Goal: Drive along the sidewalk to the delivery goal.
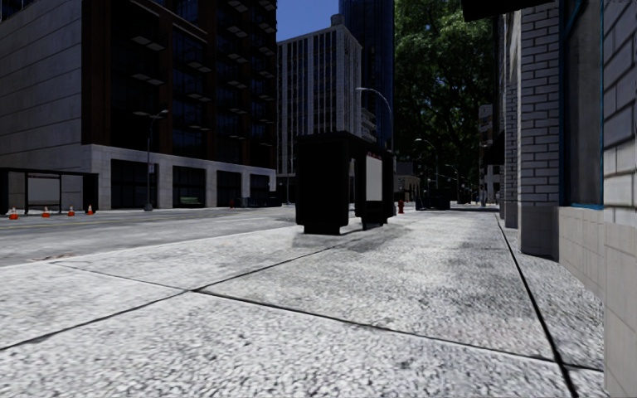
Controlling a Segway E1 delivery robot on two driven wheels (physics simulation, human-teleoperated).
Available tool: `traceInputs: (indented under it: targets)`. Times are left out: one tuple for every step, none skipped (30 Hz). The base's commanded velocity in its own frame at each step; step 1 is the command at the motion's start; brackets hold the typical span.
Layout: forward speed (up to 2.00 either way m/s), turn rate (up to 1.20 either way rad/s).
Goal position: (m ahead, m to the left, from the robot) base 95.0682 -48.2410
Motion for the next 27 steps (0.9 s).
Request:
traceInputs:
  targets:
    - [2.00, 0.00]
    - [2.00, 0.00]
    - [2.00, 0.00]
    - [2.00, 0.00]
    - [2.00, 0.00]
    - [2.00, 0.00]
    - [2.00, -0.13]
    - [2.00, -0.13]
    - [2.00, -0.21]
    - [2.00, -0.29]
    - [2.00, -0.35]
    - [2.00, -0.36]
    - [2.00, -0.36]
    - [2.00, -0.36]
    - [2.00, -0.37]
    - [2.00, -0.37]
    - [2.00, -0.37]
    - [2.00, -0.37]
    - [2.00, -0.37]
    - [2.00, -0.37]
    - [2.00, -0.37]
    - [2.00, -0.37]
    - [2.00, -0.37]
    - [2.00, -0.37]
    - [2.00, -0.37]
    - [2.00, -0.37]
    - [2.00, -0.37]
